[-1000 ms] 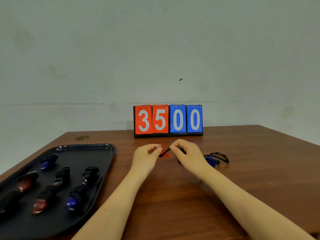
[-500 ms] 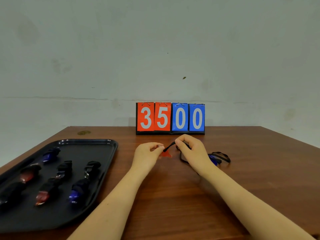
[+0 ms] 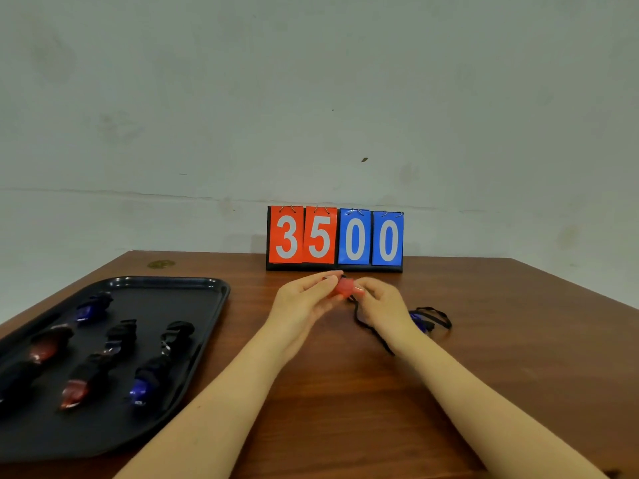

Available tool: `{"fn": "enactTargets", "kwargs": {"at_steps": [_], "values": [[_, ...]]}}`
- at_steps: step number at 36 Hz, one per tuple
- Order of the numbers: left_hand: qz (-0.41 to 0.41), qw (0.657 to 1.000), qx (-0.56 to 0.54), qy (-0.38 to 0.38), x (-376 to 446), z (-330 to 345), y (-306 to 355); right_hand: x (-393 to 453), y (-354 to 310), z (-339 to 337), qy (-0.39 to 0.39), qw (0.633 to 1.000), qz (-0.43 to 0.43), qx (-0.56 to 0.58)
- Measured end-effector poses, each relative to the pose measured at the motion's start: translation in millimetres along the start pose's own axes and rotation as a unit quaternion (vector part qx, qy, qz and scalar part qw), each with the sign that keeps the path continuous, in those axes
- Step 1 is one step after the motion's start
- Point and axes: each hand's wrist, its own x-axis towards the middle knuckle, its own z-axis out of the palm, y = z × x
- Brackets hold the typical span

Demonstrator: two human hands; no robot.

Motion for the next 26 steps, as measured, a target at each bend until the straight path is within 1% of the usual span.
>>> {"fn": "enactTargets", "kwargs": {"at_steps": [3, 6, 8, 10, 13, 16, 21, 23, 26], "values": [[-0.005, 0.998, -0.055, 0.034, 2, -4, 0, -3, 4, 8, -0.055, 0.995, -0.029, -0.073], [-0.003, 0.995, -0.051, 0.088, 4, -7, -2, -8, 5, 14, -0.102, 0.980, -0.076, -0.155], [0.000, 0.993, -0.002, 0.117, 7, -10, -5, -10, 4, 18, -0.132, 0.965, -0.111, -0.198], [0.015, 0.986, 0.076, 0.145, 10, -13, -8, -13, 2, 20, -0.153, 0.952, -0.133, -0.228], [0.053, 0.959, 0.218, 0.172, 12, -17, -9, -14, 1, 21, -0.174, 0.941, -0.153, -0.248], [0.084, 0.930, 0.321, 0.160, 12, -21, -9, -15, 0, 19, -0.173, 0.941, -0.160, -0.245], [0.106, 0.877, 0.453, 0.118, 11, -23, -10, -14, -2, 14, -0.132, 0.956, -0.141, -0.221], [0.107, 0.868, 0.475, 0.096, 10, -22, -10, -12, -1, 12, -0.117, 0.967, -0.126, -0.190], [0.104, 0.869, 0.477, 0.077, 9, -21, -10, -8, -1, 8, -0.081, 0.981, -0.103, -0.143]]}}
